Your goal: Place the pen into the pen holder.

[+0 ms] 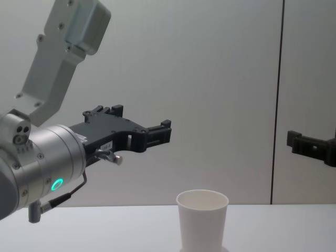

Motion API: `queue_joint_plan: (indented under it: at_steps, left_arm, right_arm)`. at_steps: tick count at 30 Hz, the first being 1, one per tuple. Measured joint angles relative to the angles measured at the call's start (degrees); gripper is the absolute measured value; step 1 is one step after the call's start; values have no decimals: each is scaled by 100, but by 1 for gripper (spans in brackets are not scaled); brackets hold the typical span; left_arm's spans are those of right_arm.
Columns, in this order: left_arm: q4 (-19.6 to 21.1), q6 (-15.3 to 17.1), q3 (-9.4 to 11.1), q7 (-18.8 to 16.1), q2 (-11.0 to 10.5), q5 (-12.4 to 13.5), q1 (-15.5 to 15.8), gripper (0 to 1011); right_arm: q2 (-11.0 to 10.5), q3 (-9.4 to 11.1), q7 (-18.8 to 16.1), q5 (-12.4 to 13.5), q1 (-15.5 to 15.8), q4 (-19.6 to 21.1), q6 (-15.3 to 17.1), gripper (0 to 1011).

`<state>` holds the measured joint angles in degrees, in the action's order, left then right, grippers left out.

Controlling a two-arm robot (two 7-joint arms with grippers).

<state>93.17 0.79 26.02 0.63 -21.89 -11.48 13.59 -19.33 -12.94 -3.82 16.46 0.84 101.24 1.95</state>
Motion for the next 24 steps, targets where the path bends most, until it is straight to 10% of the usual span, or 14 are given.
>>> queue_joint_plan:
  at_steps: [24]
  left_arm:
    - [0, 1, 0, 0, 0, 0, 0, 1003]
  right_arm:
    - [0, 1, 0, 0, 0, -1, 1, 1002]
